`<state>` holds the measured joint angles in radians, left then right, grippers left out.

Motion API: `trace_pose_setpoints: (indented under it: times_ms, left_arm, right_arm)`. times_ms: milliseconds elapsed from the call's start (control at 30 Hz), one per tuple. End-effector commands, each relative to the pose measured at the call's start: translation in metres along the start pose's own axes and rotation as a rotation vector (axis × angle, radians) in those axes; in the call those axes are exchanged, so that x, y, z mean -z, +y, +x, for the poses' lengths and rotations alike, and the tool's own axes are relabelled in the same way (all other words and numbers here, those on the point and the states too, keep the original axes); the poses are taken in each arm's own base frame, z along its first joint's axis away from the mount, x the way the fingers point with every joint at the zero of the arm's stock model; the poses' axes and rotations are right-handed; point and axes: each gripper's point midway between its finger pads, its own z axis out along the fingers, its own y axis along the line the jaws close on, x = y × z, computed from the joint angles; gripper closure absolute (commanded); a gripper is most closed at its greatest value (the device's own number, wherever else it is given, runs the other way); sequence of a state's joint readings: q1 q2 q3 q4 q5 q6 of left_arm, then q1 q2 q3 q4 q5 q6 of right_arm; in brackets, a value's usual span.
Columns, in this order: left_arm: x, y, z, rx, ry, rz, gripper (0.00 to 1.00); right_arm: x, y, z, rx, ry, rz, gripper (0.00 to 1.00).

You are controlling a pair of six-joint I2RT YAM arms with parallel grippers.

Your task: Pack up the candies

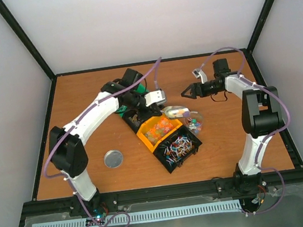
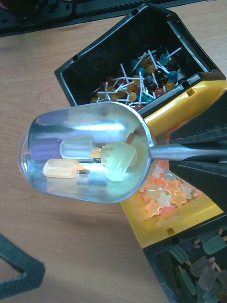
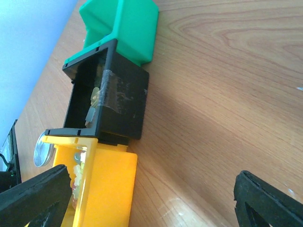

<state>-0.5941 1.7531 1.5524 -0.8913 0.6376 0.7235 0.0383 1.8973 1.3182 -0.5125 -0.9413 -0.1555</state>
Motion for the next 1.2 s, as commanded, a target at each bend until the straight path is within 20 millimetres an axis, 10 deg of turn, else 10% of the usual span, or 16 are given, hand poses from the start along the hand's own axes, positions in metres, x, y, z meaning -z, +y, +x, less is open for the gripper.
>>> trace_pose_setpoints:
  times_ms: [0,1167]
  left_arm:
    - [-0.007,-0.008,0.001,-0.03,0.105,0.023,0.99]
    - [-0.009,-0.008,-0.015,-0.092,0.495,-0.016,0.99]
  right_arm:
    - [0.019,-0.001,-0.01,0.019,-0.061,0.022,0.07]
    - [0.034,-0.023,-0.001,-0.027,-0.115,0.031,0.06]
